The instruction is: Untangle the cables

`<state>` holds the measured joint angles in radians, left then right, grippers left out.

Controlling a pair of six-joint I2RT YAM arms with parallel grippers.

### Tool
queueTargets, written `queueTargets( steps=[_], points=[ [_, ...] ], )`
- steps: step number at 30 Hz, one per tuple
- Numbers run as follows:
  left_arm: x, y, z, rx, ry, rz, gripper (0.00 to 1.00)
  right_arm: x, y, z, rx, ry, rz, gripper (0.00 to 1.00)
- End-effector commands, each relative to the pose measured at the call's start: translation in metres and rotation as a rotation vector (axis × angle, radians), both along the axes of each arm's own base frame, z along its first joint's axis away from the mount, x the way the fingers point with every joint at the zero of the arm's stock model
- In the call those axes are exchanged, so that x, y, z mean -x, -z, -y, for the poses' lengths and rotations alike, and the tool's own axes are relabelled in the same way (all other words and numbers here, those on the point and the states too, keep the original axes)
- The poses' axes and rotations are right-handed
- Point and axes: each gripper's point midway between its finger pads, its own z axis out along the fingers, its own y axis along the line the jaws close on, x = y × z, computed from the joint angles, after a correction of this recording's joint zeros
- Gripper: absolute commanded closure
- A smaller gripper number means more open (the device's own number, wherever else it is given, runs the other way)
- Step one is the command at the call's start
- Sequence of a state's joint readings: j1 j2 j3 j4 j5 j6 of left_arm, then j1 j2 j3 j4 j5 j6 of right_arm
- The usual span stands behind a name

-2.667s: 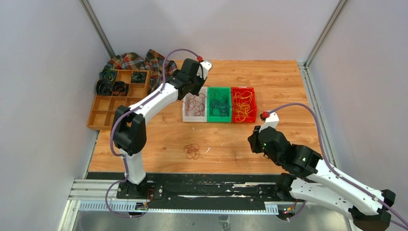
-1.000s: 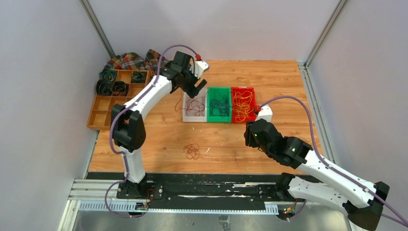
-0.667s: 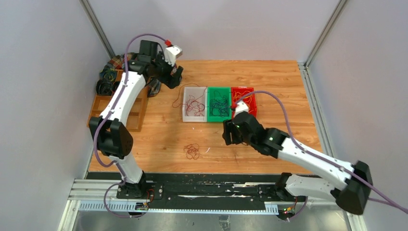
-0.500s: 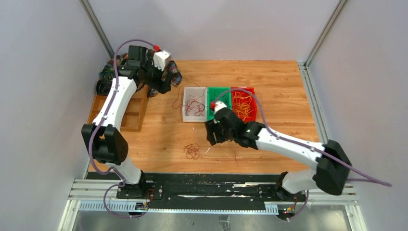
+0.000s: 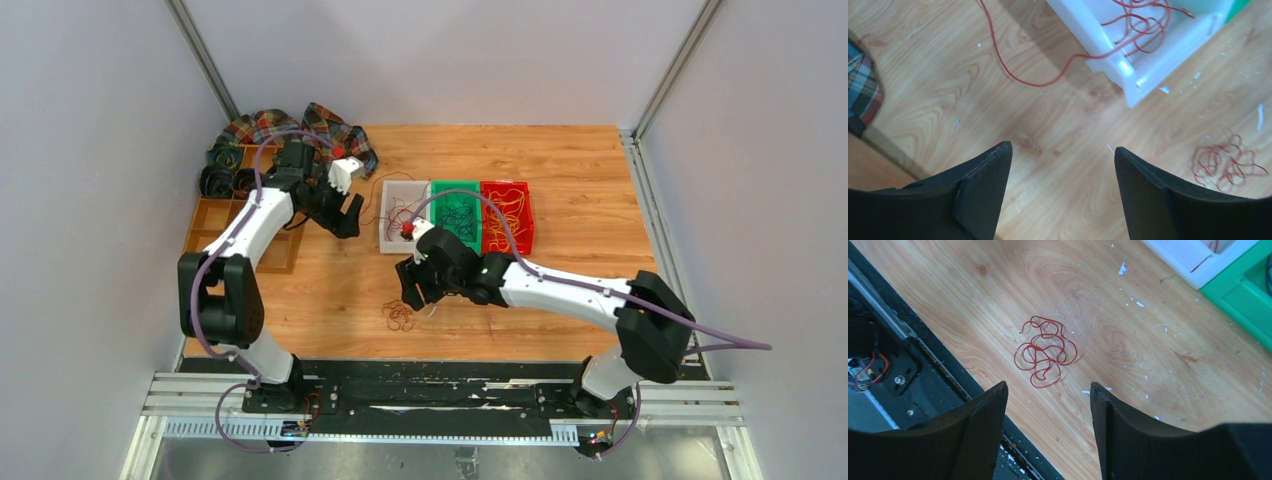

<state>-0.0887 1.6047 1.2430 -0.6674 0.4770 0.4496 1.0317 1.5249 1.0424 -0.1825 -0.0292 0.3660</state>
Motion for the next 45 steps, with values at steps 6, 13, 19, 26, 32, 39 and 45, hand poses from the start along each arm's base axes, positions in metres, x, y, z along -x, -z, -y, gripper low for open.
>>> queueTargets(
  steps=[6,13,19,26,32,39,45],
  points=[
    [-0.047,0.045,0.035,-0.096,0.157,0.114,0.23,0.004,-0.015,0.041,-0.044,0.122,0.005,0.40],
    [-0.082,0.058,0.028,-0.204,0.122,0.203,0.38,0.011,-0.018,0.049,-0.078,0.157,-0.022,0.43],
    [-0.094,0.059,0.015,-0.279,0.096,0.266,0.53,0.014,-0.021,0.047,-0.099,0.157,-0.039,0.47],
    [-0.085,0.052,0.022,-0.234,0.119,0.244,0.87,0.013,-0.023,0.048,-0.102,0.166,-0.037,0.55],
    [-0.084,-0.035,0.028,-0.218,0.108,0.405,0.99,0.012,-0.029,0.056,-0.118,0.183,-0.013,0.63],
    [-0.069,-0.141,0.075,-0.209,0.179,0.708,0.99,0.012,-0.030,0.053,-0.134,0.181,-0.019,0.66],
    [-0.048,-0.173,0.118,-0.238,0.286,0.773,0.99,0.013,-0.030,0.061,-0.143,0.207,-0.012,0.69]
  ],
)
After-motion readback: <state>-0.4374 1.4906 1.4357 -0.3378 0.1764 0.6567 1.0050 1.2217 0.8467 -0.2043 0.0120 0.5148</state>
